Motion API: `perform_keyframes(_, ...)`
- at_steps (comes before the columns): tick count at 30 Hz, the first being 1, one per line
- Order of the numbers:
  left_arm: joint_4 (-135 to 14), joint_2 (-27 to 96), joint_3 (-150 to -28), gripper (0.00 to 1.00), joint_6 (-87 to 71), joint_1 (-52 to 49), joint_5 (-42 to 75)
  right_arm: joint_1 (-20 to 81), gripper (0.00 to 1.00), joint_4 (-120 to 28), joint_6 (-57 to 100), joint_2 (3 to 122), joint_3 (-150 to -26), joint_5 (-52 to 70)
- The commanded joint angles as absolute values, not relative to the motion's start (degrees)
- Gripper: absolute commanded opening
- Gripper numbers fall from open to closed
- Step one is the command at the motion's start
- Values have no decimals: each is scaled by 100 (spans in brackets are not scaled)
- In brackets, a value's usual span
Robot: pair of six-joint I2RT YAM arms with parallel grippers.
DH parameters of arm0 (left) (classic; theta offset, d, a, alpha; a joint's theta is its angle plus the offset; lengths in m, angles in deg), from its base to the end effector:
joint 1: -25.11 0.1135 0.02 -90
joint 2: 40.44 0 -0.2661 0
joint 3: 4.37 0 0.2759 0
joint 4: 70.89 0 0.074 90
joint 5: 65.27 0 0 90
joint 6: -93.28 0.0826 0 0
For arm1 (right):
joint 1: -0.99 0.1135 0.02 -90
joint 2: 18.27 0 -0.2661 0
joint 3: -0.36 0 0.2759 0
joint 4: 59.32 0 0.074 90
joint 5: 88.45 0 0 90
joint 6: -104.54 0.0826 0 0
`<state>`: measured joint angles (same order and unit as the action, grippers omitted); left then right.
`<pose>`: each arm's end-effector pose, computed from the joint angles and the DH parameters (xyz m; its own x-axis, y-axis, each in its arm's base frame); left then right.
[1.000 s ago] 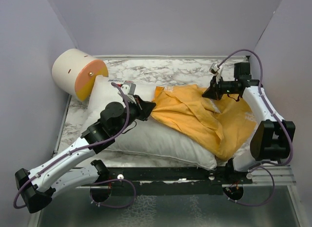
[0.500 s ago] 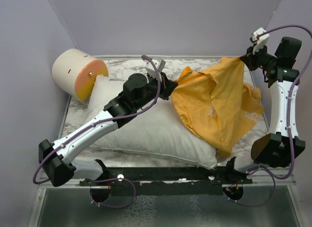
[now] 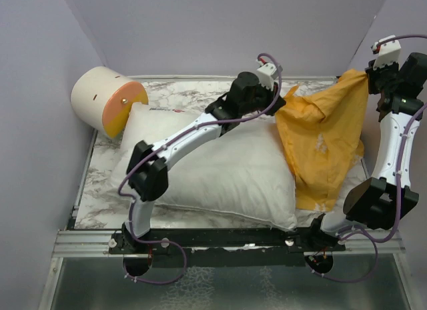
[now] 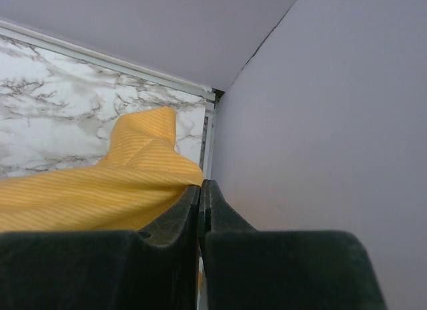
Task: Put the pillow into the pillowcase
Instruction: Adjust the pillowcase at the center of the board.
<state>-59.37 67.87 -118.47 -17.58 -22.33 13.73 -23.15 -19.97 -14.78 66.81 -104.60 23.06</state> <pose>0.3485 -0.4028 0.3785 -0.3663 -0.1179 -0.9230 0.7716 0.5159 -0.3721 0.3764 -0.1355 0.4222 -0.2970 -0.3661 -0.8819 -0.0923 0.9303 -0.3551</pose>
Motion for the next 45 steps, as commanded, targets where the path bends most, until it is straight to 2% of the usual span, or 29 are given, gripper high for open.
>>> perform_keyframes(1, -5036, 8256, -13800, 0, -1933, -2056, 1149, -2301, 1, -2521, -1320, 6726, -10275, 2052)
perform_keyframes(6, -3576, 9945, -16532, 0, -2188, -1736, 1343, -2296, 3, -2423, -1187, 6937, -9950, 2898)
perform_keyframes(9, -2789, 10554, -17654, 0, -2325, -1586, 1328, -2284, 14, -2027, -1338, 7118, -9808, 4098)
perform_keyframes(11, -2433, 10631, -17851, 0, -2279, -1567, 1251, -2283, 25, -1623, -1633, 7181, -9717, 4927)
perform_keyframes(13, -2371, 10504, -17721, 0, -2210, -1567, 1048, -2283, 32, -1299, -1908, 7130, -9618, 5395)
perform_keyframes(15, -2446, 10309, -17553, 0, -2183, -1571, 794, -2283, 39, -1268, -1902, 6967, -9487, 5373)
perform_keyframes(18, -2718, 9859, -17061, 0, -2141, -1609, 702, -2317, 53, -1644, -1508, 6600, -9211, 4494)
perform_keyframes(21, -3299, 9191, -15911, 0, -2176, -1627, 648, -2669, 64, -1971, -1207, 6507, -8875, 4013)
perform_keyframes(25, -4108, 8363, -14257, 0, -2211, -1637, 597, -3232, 69, -1904, -1360, 6719, -8669, 3962)
perform_keyframes(29, -4464, 7916, -13485, 0, -2218, -1644, 478, -3316, 72, -2283, -1676, 6745, -8104, 3649)
perform_keyframes(39, -4418, 7816, -13569, 0, -2283, -1885, 154, -3316, 73, -3143, -2304, 8058, -7957, 2557)
perform_keyframes(45, -4317, 7913, -13596, 0, -2300, -2000, 91, -3307, 73, -3333, -2403, 8502, -8201, 2680)
